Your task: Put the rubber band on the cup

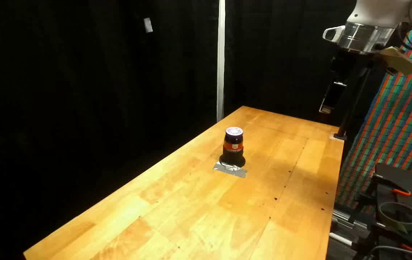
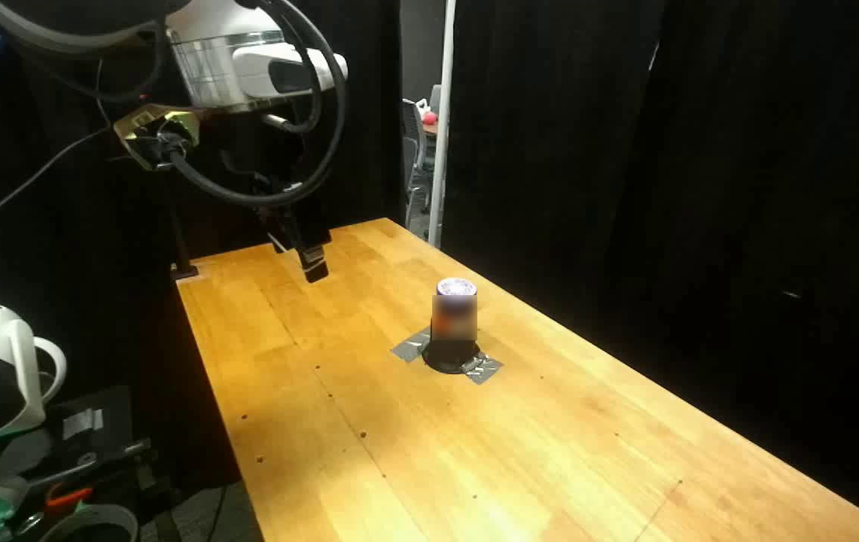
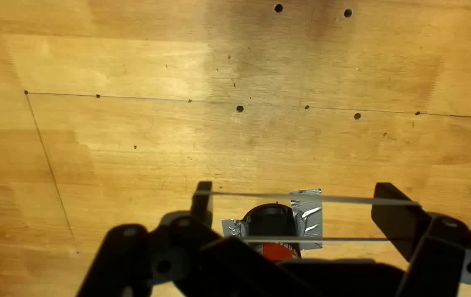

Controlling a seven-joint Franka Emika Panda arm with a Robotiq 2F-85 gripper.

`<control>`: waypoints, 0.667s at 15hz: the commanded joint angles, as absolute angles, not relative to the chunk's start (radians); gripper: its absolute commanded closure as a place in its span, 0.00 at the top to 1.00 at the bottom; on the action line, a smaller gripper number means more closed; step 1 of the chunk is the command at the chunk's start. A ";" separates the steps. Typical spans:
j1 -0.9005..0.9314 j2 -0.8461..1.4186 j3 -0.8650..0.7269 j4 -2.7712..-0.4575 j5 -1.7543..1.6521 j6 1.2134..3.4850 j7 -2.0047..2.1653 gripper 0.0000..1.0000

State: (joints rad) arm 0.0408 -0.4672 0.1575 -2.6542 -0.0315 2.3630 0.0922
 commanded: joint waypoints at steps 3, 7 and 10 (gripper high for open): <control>0.054 -0.468 0.144 -2.647 -0.040 2.360 0.098 1.00; 0.054 -0.468 0.144 -2.647 -0.040 2.360 0.098 1.00; 0.068 -0.368 0.154 -2.545 -0.021 2.306 0.102 1.00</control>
State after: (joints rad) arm 0.0419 -0.4655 0.1564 -2.6502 -0.0315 2.3618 0.0922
